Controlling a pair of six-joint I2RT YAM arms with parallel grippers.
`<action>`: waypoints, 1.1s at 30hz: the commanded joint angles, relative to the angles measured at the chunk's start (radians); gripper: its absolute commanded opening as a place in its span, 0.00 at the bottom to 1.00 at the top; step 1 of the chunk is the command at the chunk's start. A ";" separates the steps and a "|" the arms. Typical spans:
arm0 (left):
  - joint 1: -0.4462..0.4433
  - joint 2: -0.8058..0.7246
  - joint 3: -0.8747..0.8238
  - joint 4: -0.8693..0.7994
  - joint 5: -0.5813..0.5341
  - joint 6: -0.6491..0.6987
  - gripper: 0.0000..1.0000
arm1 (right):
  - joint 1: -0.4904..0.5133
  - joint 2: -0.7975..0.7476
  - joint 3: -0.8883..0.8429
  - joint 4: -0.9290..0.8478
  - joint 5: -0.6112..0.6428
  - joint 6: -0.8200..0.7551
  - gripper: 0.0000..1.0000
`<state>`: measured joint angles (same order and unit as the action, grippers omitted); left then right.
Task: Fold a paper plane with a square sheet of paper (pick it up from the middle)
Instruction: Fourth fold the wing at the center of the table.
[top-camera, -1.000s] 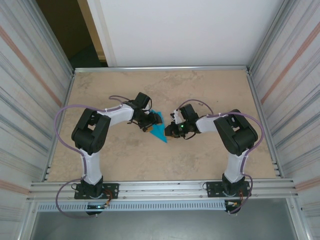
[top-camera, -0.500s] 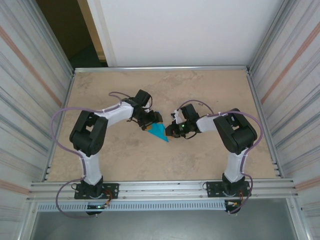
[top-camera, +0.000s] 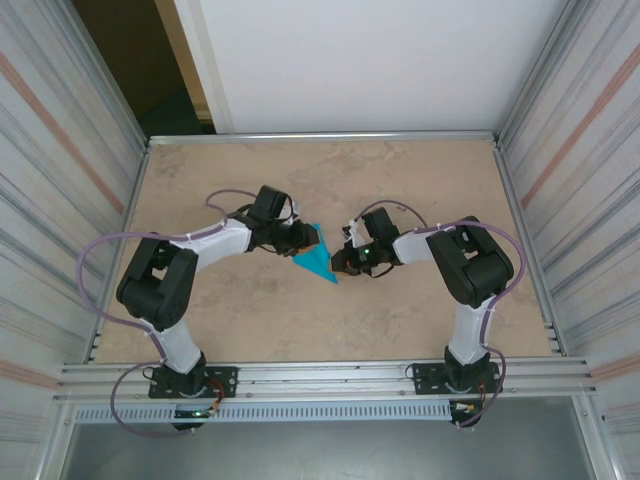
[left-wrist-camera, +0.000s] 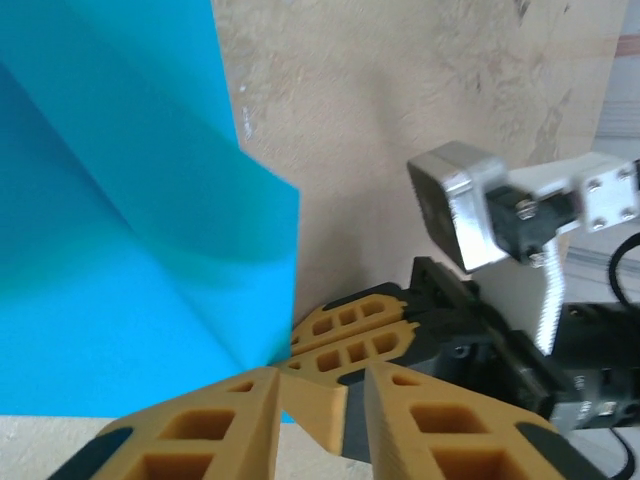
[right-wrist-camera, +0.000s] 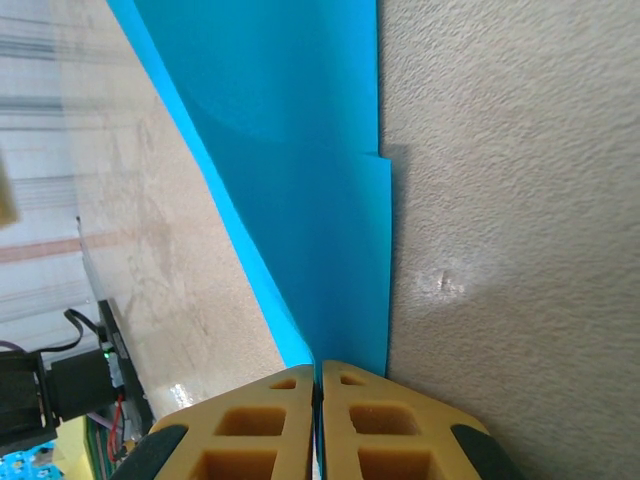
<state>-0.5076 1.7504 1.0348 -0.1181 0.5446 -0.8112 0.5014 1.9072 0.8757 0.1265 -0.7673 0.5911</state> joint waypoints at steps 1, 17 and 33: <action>0.013 0.010 -0.034 0.137 0.065 -0.013 0.26 | 0.003 0.063 0.002 -0.009 0.032 -0.022 0.10; 0.023 0.139 -0.064 0.328 0.165 -0.050 0.19 | -0.011 0.076 -0.003 0.005 0.002 -0.010 0.10; 0.028 0.177 -0.035 0.267 0.123 -0.019 0.16 | -0.015 0.082 0.007 -0.017 -0.002 -0.008 0.11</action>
<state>-0.4896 1.9030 0.9714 0.1753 0.6796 -0.8528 0.4778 1.9316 0.8776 0.1455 -0.8360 0.5922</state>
